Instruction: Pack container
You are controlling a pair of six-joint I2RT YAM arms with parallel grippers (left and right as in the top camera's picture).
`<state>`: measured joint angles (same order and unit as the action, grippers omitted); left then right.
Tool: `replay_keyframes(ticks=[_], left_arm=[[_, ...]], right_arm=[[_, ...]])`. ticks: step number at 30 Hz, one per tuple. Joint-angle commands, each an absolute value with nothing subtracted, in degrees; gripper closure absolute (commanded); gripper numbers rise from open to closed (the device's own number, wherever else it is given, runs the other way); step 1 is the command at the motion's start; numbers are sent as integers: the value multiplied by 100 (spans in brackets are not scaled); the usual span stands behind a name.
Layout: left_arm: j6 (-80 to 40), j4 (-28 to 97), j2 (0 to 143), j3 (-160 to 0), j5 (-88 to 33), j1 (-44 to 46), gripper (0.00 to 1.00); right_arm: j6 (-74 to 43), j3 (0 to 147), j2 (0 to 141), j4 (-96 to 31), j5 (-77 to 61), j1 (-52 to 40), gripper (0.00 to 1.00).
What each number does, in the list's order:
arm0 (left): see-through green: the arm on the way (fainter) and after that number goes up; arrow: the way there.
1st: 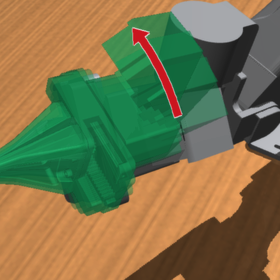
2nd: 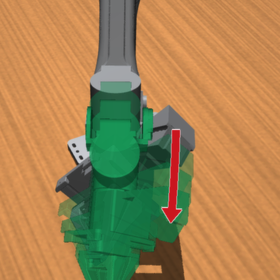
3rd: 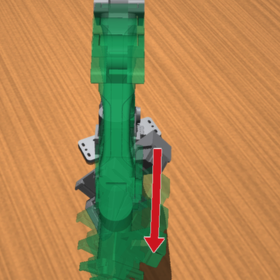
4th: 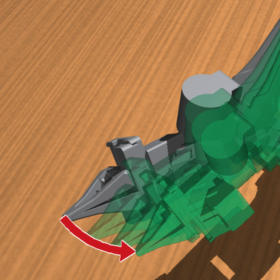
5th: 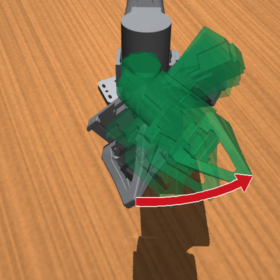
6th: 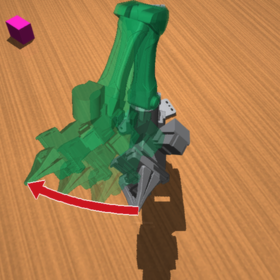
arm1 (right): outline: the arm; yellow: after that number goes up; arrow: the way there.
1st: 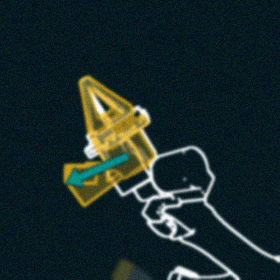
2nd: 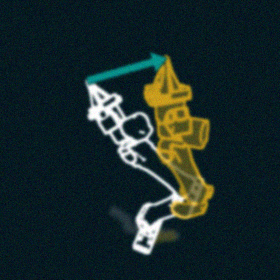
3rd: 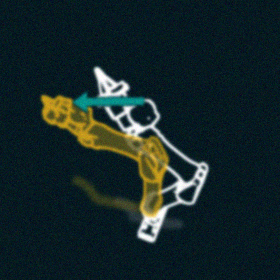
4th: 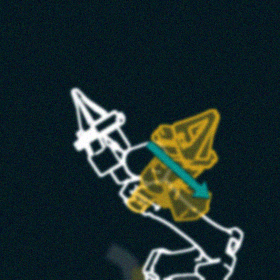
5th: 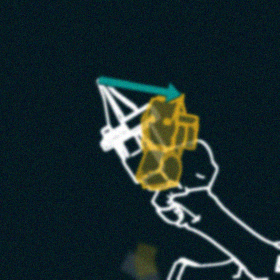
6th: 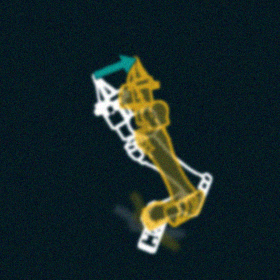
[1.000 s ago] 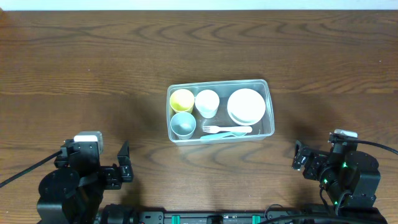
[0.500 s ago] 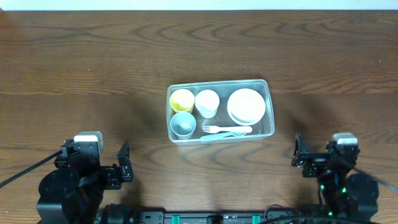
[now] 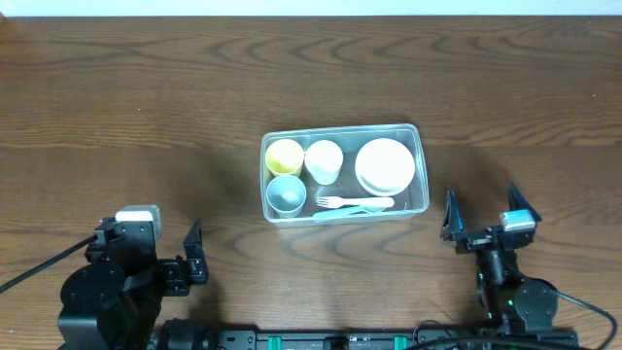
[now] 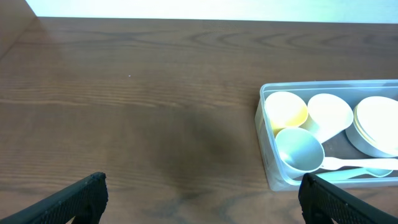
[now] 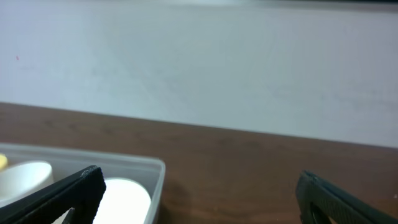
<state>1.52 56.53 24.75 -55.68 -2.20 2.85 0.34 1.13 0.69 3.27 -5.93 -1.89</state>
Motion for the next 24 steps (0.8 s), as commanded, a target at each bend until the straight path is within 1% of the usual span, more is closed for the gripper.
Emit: replay_keyframes(ticks=[1, 3, 5, 18, 19, 24], left_arm=[[126, 5649, 2497, -5535, -213, 298, 2], [126, 5647, 2497, -5535, -213, 298, 2], [126, 5647, 2497, -5535, -213, 298, 2], [126, 5647, 2497, -5535, -213, 298, 2], [126, 5647, 2497, -5535, -213, 298, 3], [126, 5647, 2497, -5535, -213, 298, 2]], right_arm=[[311, 30, 27, 250, -561, -244, 1], [307, 30, 27, 97, -567, -246, 1], [211, 30, 27, -338, -657, -285, 1], [200, 32, 34, -366, -624, -307, 1], [200, 32, 34, -366, -624, -307, 1], [200, 32, 34, -366, -624, -307, 1]])
